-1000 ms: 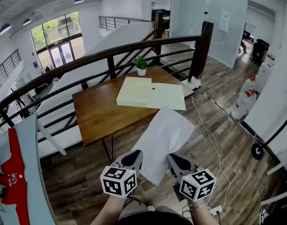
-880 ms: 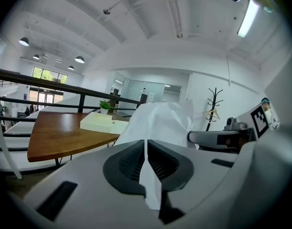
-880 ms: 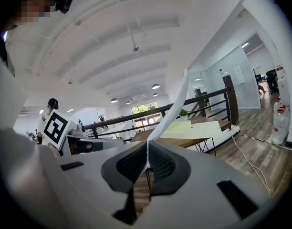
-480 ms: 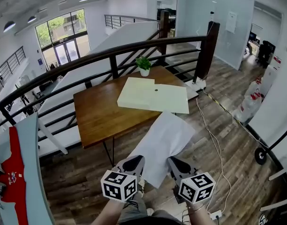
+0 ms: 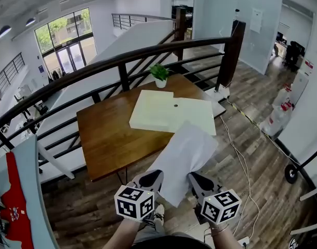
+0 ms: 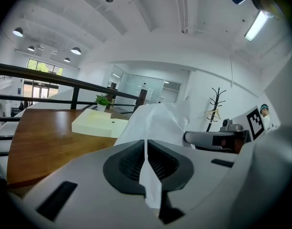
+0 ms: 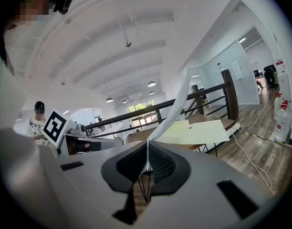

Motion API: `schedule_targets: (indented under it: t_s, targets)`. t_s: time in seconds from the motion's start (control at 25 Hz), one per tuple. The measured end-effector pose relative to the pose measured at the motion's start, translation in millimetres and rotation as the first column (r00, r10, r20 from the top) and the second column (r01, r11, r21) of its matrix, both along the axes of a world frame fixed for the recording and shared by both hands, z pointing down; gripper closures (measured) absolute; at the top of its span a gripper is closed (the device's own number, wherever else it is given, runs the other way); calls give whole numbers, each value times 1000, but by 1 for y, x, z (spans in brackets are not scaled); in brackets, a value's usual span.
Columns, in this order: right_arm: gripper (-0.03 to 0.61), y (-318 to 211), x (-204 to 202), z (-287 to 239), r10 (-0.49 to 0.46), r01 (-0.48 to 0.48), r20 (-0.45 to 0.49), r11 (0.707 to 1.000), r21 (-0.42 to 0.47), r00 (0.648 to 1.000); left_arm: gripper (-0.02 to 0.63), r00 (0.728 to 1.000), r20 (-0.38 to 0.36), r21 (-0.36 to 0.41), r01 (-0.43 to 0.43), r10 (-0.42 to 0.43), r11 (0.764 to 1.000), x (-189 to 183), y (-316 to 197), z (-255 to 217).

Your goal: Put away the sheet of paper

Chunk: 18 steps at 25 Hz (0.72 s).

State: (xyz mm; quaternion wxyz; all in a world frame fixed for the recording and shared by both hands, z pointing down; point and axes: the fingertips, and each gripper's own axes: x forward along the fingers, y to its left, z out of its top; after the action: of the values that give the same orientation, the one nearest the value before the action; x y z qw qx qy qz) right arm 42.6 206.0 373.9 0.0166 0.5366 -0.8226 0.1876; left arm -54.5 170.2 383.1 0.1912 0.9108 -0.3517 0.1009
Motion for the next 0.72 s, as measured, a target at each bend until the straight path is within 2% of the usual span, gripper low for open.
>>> schedule_targets:
  t_s: [0.44, 0.72]
  targets:
    - [546, -104, 2, -3, 75, -75, -7, 997, -11, 997, 581, 998, 12, 1, -60, 60, 998, -7, -109, -5]
    - [546, -138, 1, 2, 111, -112, -25, 993, -41, 993, 581, 996, -14, -28, -89, 88, 996, -8, -142, 0]
